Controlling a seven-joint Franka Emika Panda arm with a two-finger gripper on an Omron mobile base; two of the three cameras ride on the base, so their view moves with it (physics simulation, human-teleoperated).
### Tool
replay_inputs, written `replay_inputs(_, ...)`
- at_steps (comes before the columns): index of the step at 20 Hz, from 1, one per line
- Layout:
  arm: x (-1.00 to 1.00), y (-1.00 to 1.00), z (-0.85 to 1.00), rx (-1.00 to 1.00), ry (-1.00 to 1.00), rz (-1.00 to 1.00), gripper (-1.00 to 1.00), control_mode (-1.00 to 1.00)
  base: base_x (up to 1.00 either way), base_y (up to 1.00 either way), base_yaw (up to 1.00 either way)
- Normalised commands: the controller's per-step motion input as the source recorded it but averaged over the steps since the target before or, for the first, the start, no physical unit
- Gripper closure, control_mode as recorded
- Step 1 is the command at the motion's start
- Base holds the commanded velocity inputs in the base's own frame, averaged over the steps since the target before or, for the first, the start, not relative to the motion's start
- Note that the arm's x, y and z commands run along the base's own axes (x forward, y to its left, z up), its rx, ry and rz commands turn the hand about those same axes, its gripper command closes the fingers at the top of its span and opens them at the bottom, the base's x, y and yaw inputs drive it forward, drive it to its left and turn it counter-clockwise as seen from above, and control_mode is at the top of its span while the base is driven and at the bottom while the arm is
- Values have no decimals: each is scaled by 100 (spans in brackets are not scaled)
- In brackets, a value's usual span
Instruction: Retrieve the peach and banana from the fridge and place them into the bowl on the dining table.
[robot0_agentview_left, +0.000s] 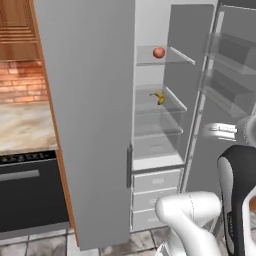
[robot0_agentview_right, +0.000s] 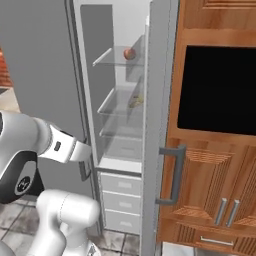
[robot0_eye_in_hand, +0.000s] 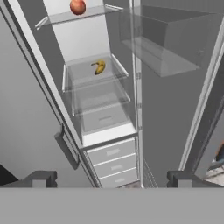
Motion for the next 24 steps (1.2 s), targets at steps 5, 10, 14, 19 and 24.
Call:
replay_inputs(5, 0, 0, 0, 0, 0, 0, -100, 100, 61, 9, 0)
replay_inputs(10, 0, 0, 0, 0, 0, 0, -100, 100, 46, 12, -3)
replay_inputs(14, 0, 0, 0, 0, 0, 0, -100, 100, 34, 0, -4)
replay_inputs(19, 0, 0, 0, 0, 0, 0, -100, 100, 42, 1, -5)
replay_inputs(24, 0, 0, 0, 0, 0, 0, -100, 100, 42, 8, -6)
